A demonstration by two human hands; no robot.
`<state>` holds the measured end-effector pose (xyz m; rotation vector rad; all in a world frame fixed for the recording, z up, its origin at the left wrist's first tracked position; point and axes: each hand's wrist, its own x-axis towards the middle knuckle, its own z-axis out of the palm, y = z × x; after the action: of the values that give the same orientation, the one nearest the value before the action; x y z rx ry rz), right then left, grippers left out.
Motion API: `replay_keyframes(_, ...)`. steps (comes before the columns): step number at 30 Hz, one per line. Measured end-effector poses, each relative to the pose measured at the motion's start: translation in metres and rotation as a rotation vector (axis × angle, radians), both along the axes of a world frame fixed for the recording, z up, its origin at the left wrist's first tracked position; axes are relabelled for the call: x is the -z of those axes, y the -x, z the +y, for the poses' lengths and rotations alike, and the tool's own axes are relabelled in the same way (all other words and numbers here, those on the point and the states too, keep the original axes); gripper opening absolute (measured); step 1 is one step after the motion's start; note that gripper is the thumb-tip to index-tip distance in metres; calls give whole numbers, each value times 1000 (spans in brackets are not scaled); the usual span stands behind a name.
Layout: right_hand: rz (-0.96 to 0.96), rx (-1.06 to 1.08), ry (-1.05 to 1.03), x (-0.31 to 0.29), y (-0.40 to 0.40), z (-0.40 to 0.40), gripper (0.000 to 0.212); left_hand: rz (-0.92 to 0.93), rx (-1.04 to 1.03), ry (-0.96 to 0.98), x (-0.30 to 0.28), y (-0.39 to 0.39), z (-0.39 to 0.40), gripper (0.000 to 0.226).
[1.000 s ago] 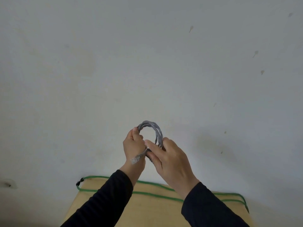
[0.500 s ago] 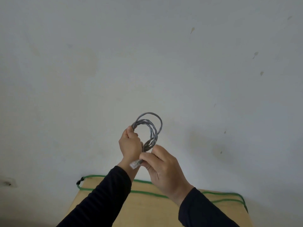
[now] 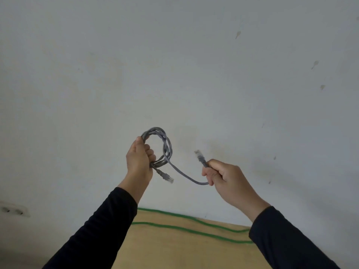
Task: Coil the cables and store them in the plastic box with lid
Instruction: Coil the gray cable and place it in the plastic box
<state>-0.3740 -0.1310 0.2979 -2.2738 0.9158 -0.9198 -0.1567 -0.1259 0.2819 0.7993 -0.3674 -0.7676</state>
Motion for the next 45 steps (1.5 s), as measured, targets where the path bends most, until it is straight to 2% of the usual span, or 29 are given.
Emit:
replay_keyframes(4, 316, 103, 65, -5, -7, -20, 21, -89, 207, 60, -8, 29, 6, 30)
replay_keyframes(6, 369, 71, 101, -10, -15, -19, 21, -125, 246, 58, -7, 42, 6, 30)
replay_keyframes(11, 215, -3, 149, -16, -25, -9, 30, -172, 286, 1, 0, 61, 3, 32)
replay_keyframes(15, -67, 1, -55, -10, -31, -9, 17, -159, 290, 5, -3, 75, 4, 32)
replay_keyframes(18, -168, -22, -139, -8, -29, -9, 33, -248, 216, -26, -1, 73, -1, 32)
replay_keyframes(22, -266, -48, -139, -4, -28, -5, 47, -370, 91, -96, 8, 70, -5, 31)
replay_keyframes(26, -294, -91, -151, -1, -30, -3, 32, -638, -40, -142, 14, 67, -4, 31)
replay_keyframes(28, -277, -44, -94, -1, -32, -2, 23, -743, -64, -141, 17, 69, -1, 30)
replay_keyframes(31, -278, 115, 39, -1, -37, -3, 16, -812, -71, -146, 22, 77, 3, 31)
replay_keyframes(34, -302, 175, 104, 1, -41, -4, 11, -849, -84, -145, 26, 82, 6, 30)
replay_keyframes(37, -305, 274, 198, 5, -44, -6, 6, -802, -67, -156, 30, 78, 3, 31)
replay_keyframes(40, -315, 333, 248, 5, -42, -7, 11, -578, -77, -227, 30, 67, -4, 32)
replay_keyframes(43, -346, 165, 138, -2, -40, 1, 8, -355, -104, -275, 25, 52, -9, 32)
replay_keyframes(45, -328, 81, -8, -7, -41, 6, 14, -313, -115, -265, 21, 45, -11, 32)
